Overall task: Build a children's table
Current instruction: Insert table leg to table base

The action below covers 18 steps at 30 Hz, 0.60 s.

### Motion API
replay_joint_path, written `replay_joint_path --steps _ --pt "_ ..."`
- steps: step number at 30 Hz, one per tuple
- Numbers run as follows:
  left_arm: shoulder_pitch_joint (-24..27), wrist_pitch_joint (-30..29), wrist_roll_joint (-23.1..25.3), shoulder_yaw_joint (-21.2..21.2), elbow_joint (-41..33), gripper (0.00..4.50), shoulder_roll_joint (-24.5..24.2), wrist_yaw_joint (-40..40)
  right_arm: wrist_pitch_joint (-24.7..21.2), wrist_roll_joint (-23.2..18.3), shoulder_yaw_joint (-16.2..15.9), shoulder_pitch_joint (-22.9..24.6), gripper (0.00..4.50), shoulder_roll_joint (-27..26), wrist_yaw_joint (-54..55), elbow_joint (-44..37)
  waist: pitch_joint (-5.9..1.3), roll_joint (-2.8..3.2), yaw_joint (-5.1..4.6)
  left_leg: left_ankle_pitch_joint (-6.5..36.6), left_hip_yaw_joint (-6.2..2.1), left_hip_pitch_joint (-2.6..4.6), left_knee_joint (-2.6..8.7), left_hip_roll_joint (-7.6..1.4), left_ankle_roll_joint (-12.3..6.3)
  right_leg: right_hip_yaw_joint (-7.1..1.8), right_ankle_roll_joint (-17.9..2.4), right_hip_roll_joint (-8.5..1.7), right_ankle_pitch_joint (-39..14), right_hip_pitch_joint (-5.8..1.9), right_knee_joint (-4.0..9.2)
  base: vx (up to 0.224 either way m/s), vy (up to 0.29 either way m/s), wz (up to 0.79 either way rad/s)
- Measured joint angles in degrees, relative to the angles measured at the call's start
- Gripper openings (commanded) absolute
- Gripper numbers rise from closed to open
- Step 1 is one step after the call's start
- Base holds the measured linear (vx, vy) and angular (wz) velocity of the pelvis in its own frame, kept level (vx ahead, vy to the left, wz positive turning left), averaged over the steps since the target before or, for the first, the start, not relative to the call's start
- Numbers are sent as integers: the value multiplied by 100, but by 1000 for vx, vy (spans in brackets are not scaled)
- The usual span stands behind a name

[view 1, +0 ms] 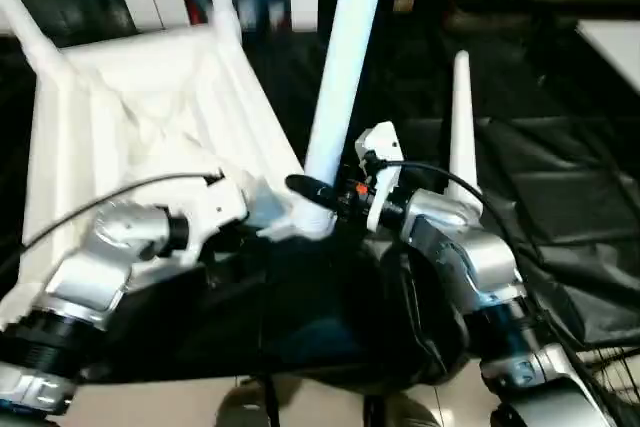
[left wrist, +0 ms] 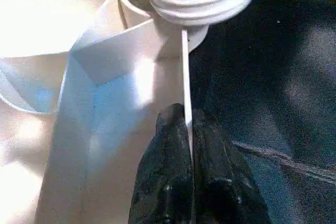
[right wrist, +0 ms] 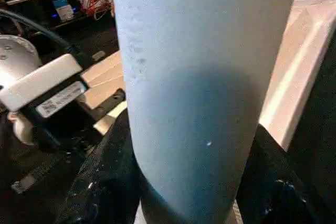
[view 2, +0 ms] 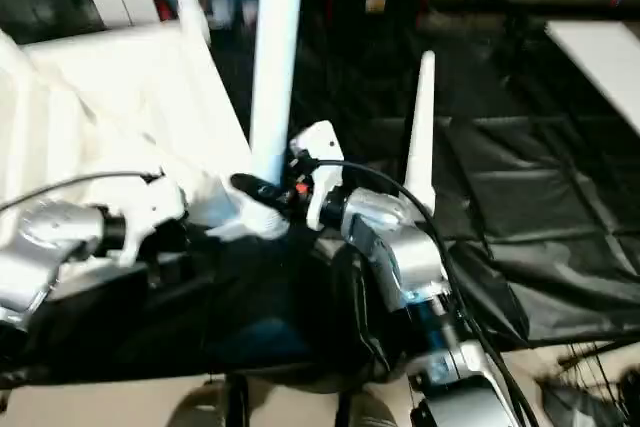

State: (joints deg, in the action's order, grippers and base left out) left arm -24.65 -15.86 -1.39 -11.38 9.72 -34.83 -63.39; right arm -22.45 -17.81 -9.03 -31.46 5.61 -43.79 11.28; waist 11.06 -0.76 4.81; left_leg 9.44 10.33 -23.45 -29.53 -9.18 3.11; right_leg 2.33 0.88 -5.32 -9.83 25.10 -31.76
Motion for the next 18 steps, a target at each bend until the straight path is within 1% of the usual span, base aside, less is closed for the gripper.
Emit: replay_joint_path --steps 2,3,5,7,8,9,10,11,12,13,14,15,16,17,18 --pt "-7 0 0 38 -35 0 -3 11 -65 -13 -2 0 186 -10 6 -106 70 20 -10 0 0 3 6 1 0 6 1 0 -3 -3 16 0 0 0" --pt "11 -11 0 82 -77 0 -10 38 -67 -21 -6 0 186 -18 8 -146 106 27 -29 0 -2 3 16 0 0 17 2 -1 -4 -9 43 0 0 0" --pt "43 -61 1 145 -159 0 -37 59 -70 -58 -3 -21 186 -16 15 -164 147 20 -81 0 -10 2 52 0 0 46 -22 -3 -33 -15 95 0 0 0" --pt "94 -134 1 190 -261 0 -48 123 -109 -66 32 -62 186 -20 36 -182 208 51 -164 1 -27 3 89 -2 1 118 -30 -15 -65 -23 186 -27 17 -2" --pt "111 -149 1 212 -279 0 -50 140 -125 -65 36 -91 186 -20 64 -182 230 69 -197 1 -36 2 110 -8 1 163 -34 -25 -139 -46 212 -54 34 -4" --pt "118 -156 1 239 -281 0 -55 148 -127 -64 37 -110 186 -22 83 -179 245 84 -221 1 -46 -1 136 -14 1 187 -46 -24 -194 -68 221 -59 36 -4" --pt "107 -162 5 266 -279 0 -66 188 -128 -57 56 -160 186 -25 110 -153 289 113 -234 1 -33 -24 222 -26 3 232 -155 -4 -445 -80 22 -111 7 27" --pt "20 -166 22 204 -247 0 -48 217 -110 -58 107 -160 186 -23 120 -145 313 105 -166 -3 171 -47 275 -60 8 217 -267 -14 -700 -48 -448 -111 7 27" --pt "-14 -120 29 186 -328 0 -22 213 -94 -33 159 -293 186 -24 166 -66 258 -127 -94 -23 460 -32 295 -46 52 -20 -233 -31 -817 -8 -714 -34 -131 48" --pt "13 -71 7 213 -373 0 35 217 -72 -11 164 -374 186 -21 185 1 279 -103 -35 -27 219 -72 157 25 50 -124 -53 7 -699 5 -698 97 -163 26" --pt "58 -20 5 216 -384 0 66 215 -40 -4 171 -396 186 -37 199 36 252 -54 16 -49 -86 -22 -55 86 15 -141 -28 40 -629 -27 -701 97 -163 26" --pt "108 -9 -22 191 -451 0 89 164 -10 14 166 -431 186 -57 217 84 219 36 31 -172 -387 124 -217 125 104 -113 -35 93 -561 -44 -701 78 -29 7" --pt "101 -28 -19 193 -504 0 89 165 36 11 175 -434 186 -90 227 99 215 45 -1 -193 -347 132 -175 113 128 -116 -48 94 -533 -40 -674 0 0 0" --pt "108 -53 -19 190 -551 0 93 166 65 8 174 -448 186 -106 232 102 210 47 -43 -215 -241 140 -129 67 130 -146 -120 122 -439 -27 -621 0 0 0" --pt "146 -73 -33 193 -608 0 89 166 65 15 166 -480 186 -125 245 124 205 49 -84 -221 -173 129 -119 34 121 -152 -177 124 -275 -50 -556 0 0 0"
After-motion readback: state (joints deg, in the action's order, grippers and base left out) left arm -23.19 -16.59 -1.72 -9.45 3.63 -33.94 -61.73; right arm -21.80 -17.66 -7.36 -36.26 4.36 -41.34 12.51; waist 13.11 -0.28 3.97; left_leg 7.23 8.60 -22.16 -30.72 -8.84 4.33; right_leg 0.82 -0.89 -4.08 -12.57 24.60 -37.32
